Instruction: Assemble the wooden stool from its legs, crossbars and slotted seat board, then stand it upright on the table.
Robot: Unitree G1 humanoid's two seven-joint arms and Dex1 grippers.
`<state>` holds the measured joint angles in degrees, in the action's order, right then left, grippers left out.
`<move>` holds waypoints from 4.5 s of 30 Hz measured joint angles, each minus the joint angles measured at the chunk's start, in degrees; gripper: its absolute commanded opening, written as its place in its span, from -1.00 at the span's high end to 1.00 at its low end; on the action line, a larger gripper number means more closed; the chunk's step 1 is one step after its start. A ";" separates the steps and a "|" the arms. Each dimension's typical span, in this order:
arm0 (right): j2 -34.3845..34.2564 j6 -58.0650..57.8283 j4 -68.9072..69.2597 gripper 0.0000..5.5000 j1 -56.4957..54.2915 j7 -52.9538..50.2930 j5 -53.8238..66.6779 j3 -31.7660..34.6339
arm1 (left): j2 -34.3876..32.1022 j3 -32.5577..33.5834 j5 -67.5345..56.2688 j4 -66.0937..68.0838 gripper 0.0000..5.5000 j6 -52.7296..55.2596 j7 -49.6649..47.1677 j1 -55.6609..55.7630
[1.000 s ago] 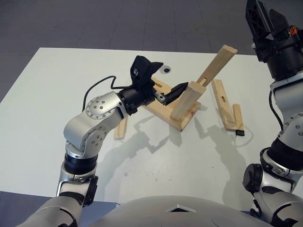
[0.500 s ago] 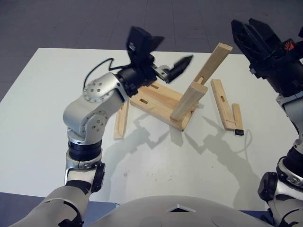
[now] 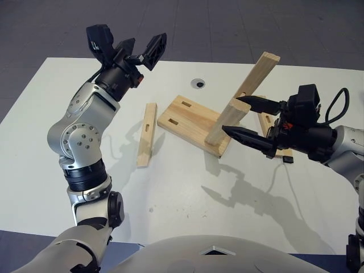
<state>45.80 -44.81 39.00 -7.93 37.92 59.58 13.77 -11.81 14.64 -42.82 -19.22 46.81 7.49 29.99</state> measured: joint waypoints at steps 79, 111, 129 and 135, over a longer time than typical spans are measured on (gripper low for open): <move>-40.02 -20.62 -15.54 -0.96 -16.38 -29.02 -3.40 -4.14 | -3.57 -13.89 34.49 38.13 -0.96 -28.46 6.88 -2.99; -26.65 -5.64 -16.87 -0.96 -14.15 -53.31 -0.29 -0.44 | 0.81 -15.41 34.45 28.57 -0.96 -23.74 8.10 -9.63; -7.62 11.61 -25.35 -0.96 -1.53 -29.48 -48.75 -26.34 | -1.31 -26.61 46.08 53.94 -0.96 -37.38 18.09 6.91; -12.48 12.69 -31.00 -0.96 -5.58 -27.22 -53.60 -27.96 | -1.74 -30.20 50.18 62.31 -0.96 -43.37 21.08 8.19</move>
<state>33.32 -32.12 8.00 -13.51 10.70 5.98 -14.20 -13.55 -15.56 7.36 43.10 3.44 28.57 38.18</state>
